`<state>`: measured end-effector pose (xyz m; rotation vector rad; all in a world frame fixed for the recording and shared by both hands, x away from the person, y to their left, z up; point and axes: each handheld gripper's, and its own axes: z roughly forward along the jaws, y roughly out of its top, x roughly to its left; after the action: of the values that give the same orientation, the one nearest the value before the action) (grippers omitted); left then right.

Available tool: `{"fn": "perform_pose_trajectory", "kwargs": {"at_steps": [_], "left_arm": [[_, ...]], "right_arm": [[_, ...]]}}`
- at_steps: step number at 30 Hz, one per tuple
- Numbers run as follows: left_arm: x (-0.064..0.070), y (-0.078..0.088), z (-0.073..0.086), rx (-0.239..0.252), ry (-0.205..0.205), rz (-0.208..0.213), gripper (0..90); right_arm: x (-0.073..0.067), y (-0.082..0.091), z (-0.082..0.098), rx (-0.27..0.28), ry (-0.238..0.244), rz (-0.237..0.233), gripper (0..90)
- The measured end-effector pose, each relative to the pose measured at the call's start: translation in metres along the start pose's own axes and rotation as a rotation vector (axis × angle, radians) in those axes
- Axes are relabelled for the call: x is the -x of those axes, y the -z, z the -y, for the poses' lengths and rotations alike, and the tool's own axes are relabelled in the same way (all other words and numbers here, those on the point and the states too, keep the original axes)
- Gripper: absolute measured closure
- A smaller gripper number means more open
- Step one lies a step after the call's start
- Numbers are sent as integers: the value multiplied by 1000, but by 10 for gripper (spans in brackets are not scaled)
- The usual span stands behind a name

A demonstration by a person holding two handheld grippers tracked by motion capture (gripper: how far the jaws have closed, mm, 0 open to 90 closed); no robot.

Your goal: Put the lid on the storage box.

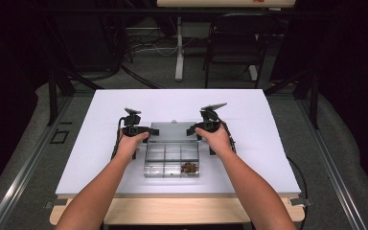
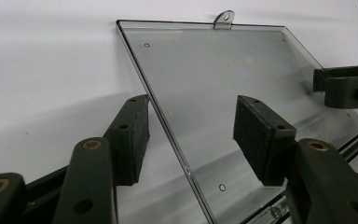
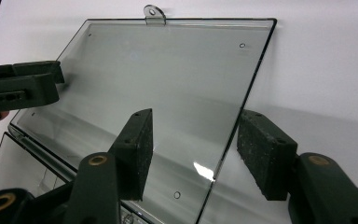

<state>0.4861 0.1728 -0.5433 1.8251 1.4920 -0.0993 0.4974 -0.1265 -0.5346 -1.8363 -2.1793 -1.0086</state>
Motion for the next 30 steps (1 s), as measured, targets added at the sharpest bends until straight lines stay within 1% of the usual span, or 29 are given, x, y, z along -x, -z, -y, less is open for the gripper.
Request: {"fn": "perform_pose_trajectory", "kwargs": {"at_steps": [2, 3, 5, 10, 11, 13, 15, 18, 19, 20, 21, 24, 26, 28, 29, 30], "left_arm": [[0, 1, 0, 1, -1, 1, 464], [-1, 1, -1, 5, -11, -2, 464], [1, 2, 0, 11, 0, 1, 465], [0, 3, -1, 26, -7, 3, 475], [0, 4, -2, 23, -8, 5, 478], [0, 5, -2, 38, -8, 9, 487], [0, 6, -2, 42, -10, 10, 496], [0, 7, -2, 47, -7, 12, 505], [0, 7, -2, 49, -7, 13, 506], [0, 8, -2, 50, -13, 12, 508], [0, 8, -2, 45, -16, 11, 509], [1, 10, -3, 46, -12, 13, 518], [0, 11, -3, 57, -12, 17, 530], [1, 12, -3, 65, 0, 26, 535], [1, 13, -3, 62, -8, 26, 538], [1, 14, -3, 63, -8, 26, 539]], "right_arm": [[0, 0, 0, 3, -1, 2, 459], [-1, 0, 0, 2, 2, 0, 460], [0, 1, 0, 2, 8, -2, 462], [0, 2, 0, 0, 18, 3, 470], [-1, 2, 0, 11, 14, 7, 471], [-2, 3, 0, 22, 13, 2, 471], [-2, 4, -1, 16, 22, 5, 471], [-2, 5, -1, 30, 21, 3, 473], [-2, 6, -1, 25, 27, 4, 473], [-2, 6, -1, 24, 31, 1, 473], [-3, 6, 0, 31, 24, 2, 474], [-4, 7, 0, 33, 32, 6, 476], [-4, 8, 0, 36, 33, 6, 479], [-4, 9, 0, 42, 36, 0, 481], [-5, 10, 0, 43, 36, 3, 482], [-5, 10, 0, 44, 40, 3, 483]]}}
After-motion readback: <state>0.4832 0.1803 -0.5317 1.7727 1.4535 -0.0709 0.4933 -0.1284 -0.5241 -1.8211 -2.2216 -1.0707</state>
